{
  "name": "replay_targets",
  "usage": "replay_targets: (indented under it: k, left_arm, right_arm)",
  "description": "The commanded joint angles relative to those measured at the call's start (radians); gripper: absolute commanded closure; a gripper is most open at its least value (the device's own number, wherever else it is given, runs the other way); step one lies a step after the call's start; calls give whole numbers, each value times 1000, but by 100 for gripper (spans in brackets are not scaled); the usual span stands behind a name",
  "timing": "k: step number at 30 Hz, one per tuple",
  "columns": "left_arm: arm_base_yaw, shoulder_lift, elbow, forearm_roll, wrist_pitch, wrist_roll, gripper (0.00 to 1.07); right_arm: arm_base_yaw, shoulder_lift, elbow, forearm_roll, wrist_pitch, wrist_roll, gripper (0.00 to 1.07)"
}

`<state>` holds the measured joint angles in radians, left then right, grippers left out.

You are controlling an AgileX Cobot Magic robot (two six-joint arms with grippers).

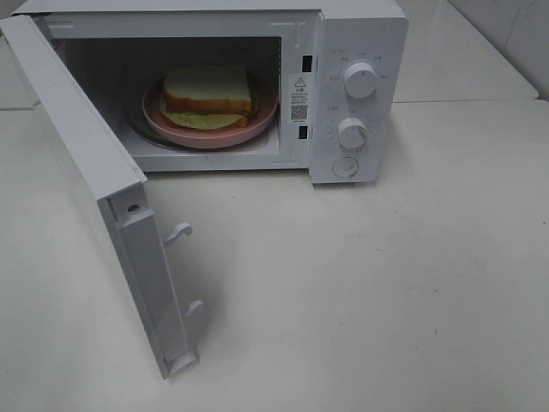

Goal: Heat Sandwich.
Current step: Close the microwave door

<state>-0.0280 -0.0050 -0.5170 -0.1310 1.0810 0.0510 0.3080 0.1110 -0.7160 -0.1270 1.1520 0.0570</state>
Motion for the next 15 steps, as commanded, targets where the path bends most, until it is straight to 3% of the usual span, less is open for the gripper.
replay_targets:
  k: [1,8,15]
  left_arm:
    - [4,-17,3,5,-13,0,10]
    - [4,-17,3,5,-13,0,10]
    - [4,-17,3,4,-13,1,10]
  right_arm:
    - [-41,-50,56,0,-8,12,32]
    - [-106,-123,188,36,-73,16,32]
    - [-156,-143,220,127,-156,11,32]
